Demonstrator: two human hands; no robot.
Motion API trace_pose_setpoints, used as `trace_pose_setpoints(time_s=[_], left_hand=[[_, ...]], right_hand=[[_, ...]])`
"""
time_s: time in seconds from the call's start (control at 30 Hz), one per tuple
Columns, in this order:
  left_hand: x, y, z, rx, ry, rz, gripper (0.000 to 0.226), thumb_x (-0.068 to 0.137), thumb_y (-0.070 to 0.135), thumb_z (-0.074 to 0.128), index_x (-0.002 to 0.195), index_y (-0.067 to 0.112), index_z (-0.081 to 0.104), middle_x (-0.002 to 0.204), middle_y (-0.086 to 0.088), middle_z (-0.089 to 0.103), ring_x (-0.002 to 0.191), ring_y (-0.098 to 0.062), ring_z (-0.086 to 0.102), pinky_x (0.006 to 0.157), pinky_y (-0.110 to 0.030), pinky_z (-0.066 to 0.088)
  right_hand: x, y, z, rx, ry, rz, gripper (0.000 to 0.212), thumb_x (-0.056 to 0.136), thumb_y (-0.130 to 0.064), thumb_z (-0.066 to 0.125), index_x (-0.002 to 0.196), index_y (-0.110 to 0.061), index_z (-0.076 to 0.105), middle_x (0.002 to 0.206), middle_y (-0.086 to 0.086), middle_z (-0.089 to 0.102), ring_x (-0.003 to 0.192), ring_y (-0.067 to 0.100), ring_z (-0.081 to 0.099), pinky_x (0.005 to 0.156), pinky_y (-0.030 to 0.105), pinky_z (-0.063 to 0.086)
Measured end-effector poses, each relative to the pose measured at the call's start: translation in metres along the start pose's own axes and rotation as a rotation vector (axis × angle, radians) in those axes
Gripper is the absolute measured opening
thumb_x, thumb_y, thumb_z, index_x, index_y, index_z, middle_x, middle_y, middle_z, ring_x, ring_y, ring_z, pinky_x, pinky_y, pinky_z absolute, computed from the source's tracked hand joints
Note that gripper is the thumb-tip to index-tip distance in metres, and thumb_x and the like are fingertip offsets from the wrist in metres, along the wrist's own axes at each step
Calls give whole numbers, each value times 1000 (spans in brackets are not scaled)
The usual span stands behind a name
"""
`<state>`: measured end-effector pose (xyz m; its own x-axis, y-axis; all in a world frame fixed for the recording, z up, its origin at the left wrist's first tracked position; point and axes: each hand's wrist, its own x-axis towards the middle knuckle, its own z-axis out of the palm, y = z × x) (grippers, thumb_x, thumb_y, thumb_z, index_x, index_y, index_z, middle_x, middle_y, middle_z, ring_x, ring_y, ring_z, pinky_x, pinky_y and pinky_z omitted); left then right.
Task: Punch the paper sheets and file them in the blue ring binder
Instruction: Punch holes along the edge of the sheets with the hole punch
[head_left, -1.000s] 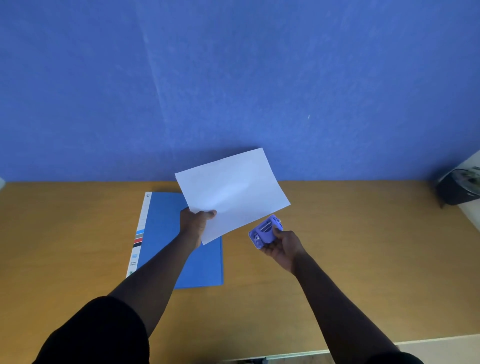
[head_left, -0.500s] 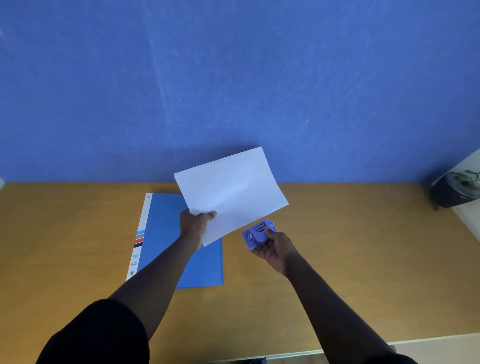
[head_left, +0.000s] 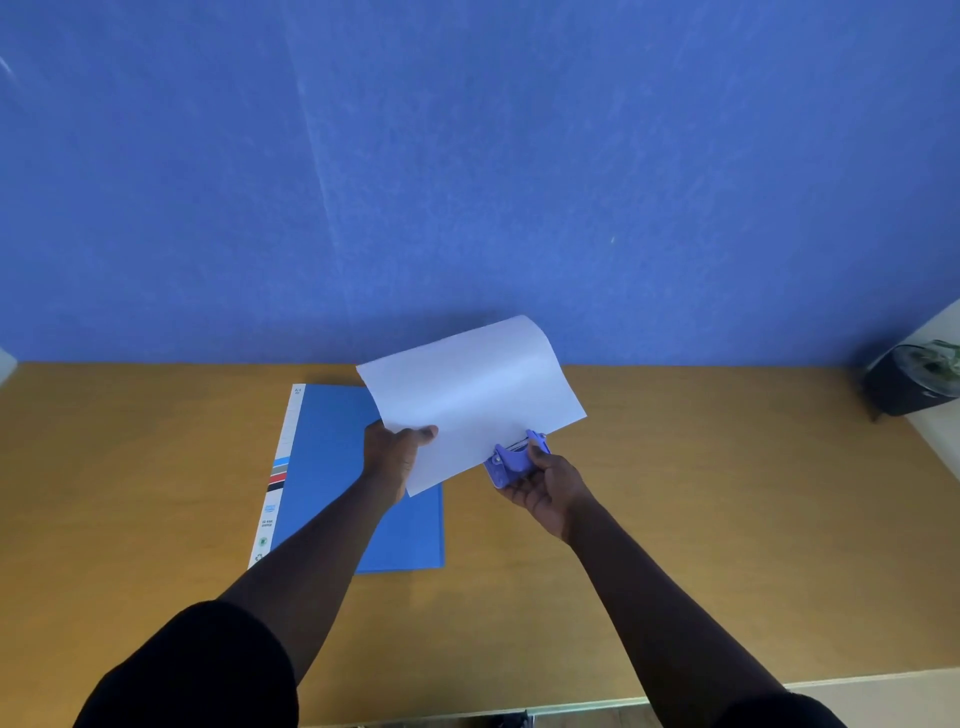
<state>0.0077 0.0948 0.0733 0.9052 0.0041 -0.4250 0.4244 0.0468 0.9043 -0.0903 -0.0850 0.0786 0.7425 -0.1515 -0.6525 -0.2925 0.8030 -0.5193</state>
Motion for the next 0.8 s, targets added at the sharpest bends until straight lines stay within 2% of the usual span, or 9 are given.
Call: trace_pose_setpoints(time_s=[0.1, 0.27, 0.37, 0.6, 0.8], left_hand=[[0, -1, 2, 10, -13, -15, 27, 72, -2, 78, 92, 13, 67, 89, -1, 70, 81, -26, 66, 77, -37, 52], [-2, 2, 7, 11, -34, -19, 25, 72, -3, 77, 87, 13, 67, 86, -1, 70, 73, -21, 65, 67, -30, 51], [-2, 1, 8, 5, -27, -26, 28, 71, -3, 78, 94, 8, 68, 88, -5, 71, 73, -24, 66, 68, -32, 52], [0, -3, 16, 1, -8, -18, 30, 70, -2, 79, 96, 8, 67, 90, -6, 71, 74, -26, 65, 70, -34, 51], [0, -3, 19, -9, -17, -26, 28, 70, -4, 78, 91, 11, 67, 87, -3, 70, 72, -23, 65, 68, -31, 51]], right_hand=[[3, -1, 0, 31, -11, 6, 22, 101, -14, 49, 114, 2, 55, 113, 28, 63, 95, 40, 65, 82, 50, 56], [8, -1, -4, 46, -37, 5, 29, 100, -14, 51, 122, 5, 52, 113, 30, 63, 91, 40, 68, 88, 48, 55], [10, -1, -6, 53, -34, -3, 31, 99, -12, 51, 124, 6, 51, 115, 30, 62, 95, 41, 66, 86, 50, 55], [15, -1, -10, 66, -17, -8, 38, 98, -13, 54, 131, 5, 47, 131, 31, 55, 109, 43, 62, 85, 50, 56], [17, -3, -11, 67, -14, -18, 31, 98, -11, 53, 126, 2, 49, 122, 28, 60, 103, 40, 64, 80, 49, 58]])
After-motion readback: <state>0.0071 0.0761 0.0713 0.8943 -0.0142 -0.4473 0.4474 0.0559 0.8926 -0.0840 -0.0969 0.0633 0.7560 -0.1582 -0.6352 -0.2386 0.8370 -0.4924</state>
